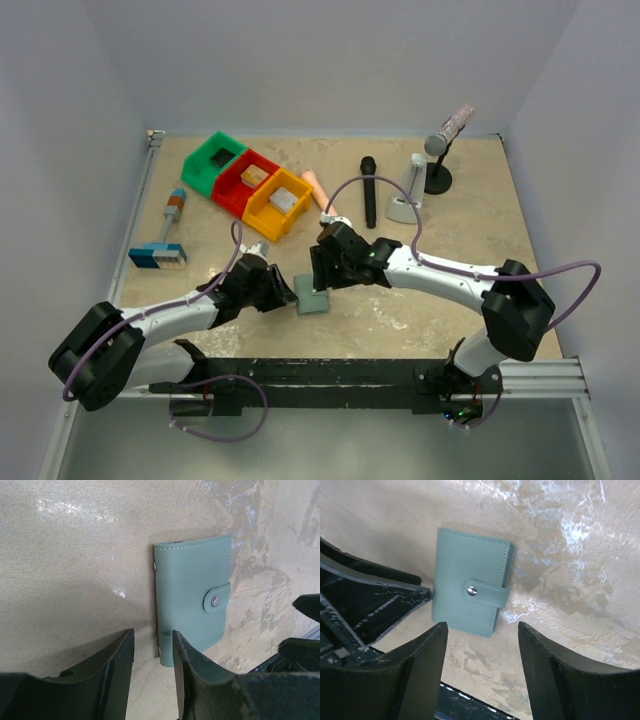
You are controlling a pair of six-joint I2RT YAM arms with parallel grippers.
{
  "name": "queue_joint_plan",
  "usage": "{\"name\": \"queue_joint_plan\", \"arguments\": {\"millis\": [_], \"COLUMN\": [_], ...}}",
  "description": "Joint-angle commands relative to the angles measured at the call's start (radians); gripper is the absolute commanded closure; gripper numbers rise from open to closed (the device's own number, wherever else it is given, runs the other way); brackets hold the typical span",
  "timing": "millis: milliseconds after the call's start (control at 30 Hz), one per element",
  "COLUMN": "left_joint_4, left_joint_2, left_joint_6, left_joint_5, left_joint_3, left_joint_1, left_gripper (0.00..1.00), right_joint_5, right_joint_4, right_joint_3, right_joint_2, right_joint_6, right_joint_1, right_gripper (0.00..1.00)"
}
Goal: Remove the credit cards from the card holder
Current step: Pick up the card holder from the center of the board.
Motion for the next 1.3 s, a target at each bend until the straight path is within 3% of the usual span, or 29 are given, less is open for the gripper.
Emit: {"name": "queue_joint_plan", "arguments": {"millis": [0, 667, 1267], "left_joint_4": [0.003, 0.058, 0.083], "left_joint_2": [0.005, 0.063, 0.109], "left_joint_6": [-0.006, -0.032, -0.042], "left_joint_5": [-0.015, -0.011, -0.014], "left_joint_3": [0.004, -0.027, -0.036], "left_joint_1": [-0.003, -0.003, -0.005], "left_gripper": [0.59, 0.62, 0.63], "right_joint_5": [-0.058, -0.344, -0.407], "right_joint_4": [0.053, 0.543, 0.678], "right_joint_3": [-0.09, -0.365, -0.431], "right_joint_2": [-0.008, 0.031, 0.046], "right_joint_6": [0.049, 0.235, 0.252], "right_joint_1": [-0.005, -0.091, -0.12], "right_gripper": [0.37, 0.52, 0.66]}}
